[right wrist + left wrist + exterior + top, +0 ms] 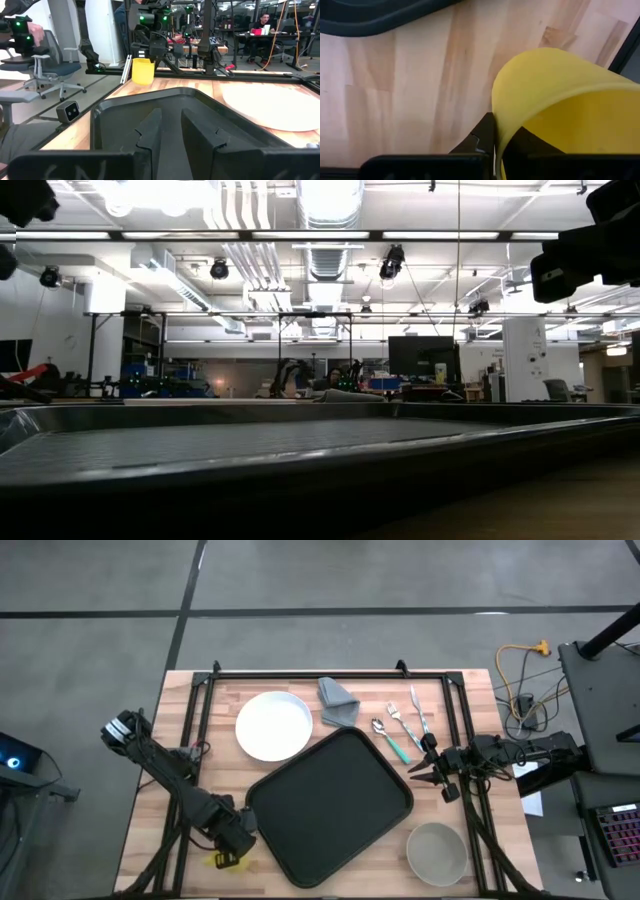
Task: Set up tray
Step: Put the yellow mug on the black tray
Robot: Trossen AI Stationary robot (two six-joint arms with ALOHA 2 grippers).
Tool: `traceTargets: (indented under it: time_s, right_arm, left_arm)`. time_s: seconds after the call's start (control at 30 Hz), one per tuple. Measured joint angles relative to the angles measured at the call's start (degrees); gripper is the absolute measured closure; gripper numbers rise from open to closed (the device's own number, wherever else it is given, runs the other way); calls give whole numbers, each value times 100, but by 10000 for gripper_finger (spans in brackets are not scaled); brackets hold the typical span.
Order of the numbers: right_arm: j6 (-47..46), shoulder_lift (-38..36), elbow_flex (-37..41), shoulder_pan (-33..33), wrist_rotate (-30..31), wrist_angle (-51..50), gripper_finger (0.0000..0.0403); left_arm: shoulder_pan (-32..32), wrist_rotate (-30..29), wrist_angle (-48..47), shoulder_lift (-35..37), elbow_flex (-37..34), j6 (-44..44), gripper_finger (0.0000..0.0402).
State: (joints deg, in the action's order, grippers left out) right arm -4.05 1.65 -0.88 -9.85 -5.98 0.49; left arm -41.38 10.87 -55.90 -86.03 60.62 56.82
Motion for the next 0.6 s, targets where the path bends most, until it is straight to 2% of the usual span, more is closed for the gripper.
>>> traceTargets:
  time_s: [0.43, 0.6]
  right_arm:
    - [0, 2, 0, 0, 0, 0, 335]
    - [-1, 2, 2, 2, 0, 0, 335]
  left_arm:
    - [883, -35, -319, 176, 0, -1473, 401]
    - [1081, -22, -458, 344, 2, -1627, 401]
